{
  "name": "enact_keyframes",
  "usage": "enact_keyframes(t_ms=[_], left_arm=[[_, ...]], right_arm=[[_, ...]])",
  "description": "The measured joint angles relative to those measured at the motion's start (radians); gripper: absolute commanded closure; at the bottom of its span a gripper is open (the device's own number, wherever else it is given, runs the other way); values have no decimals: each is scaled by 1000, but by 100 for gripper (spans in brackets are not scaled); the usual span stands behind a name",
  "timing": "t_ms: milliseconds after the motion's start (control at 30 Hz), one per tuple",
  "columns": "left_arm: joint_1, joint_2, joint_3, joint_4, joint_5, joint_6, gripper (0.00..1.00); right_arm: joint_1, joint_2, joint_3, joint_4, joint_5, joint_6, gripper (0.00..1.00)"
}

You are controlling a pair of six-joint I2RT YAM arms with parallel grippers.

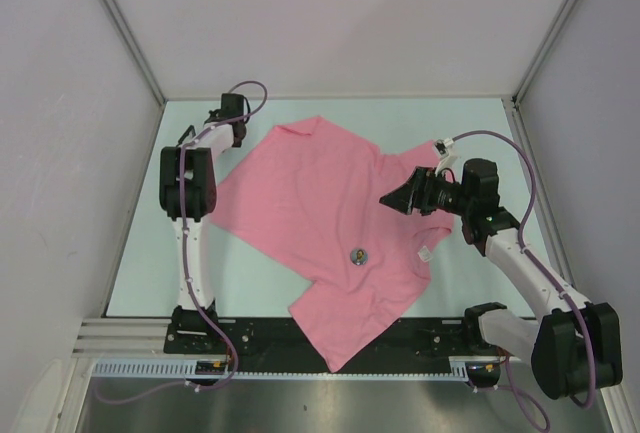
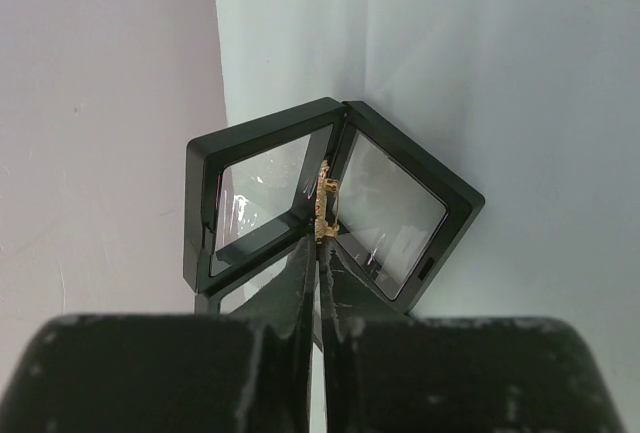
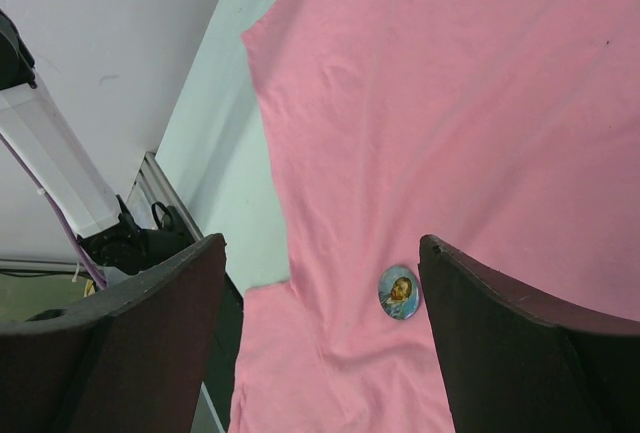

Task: Remove the brooch from the garment

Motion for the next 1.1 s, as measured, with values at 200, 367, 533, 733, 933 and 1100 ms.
enact_keyframes(t_ms=[200, 367, 533, 733, 933, 1100], left_arm=[[2, 0, 0, -2, 2, 0, 95], [4, 0, 0, -6, 8, -2, 94], [6, 6, 0, -8, 18, -10, 94], [6, 24, 0, -15, 20, -18, 84], [6, 26, 0, -23, 22, -26, 71], [6, 26, 0, -36, 32, -40, 67]], right_arm=[[0, 0, 0, 0, 0, 0, 18], [0, 0, 0, 0, -2, 0, 18], [0, 0, 0, 0, -2, 0, 18], [0, 0, 0, 0, -3, 0, 18], [0, 0, 0, 0, -2, 0, 18], [0, 2, 0, 0, -3, 0, 18]])
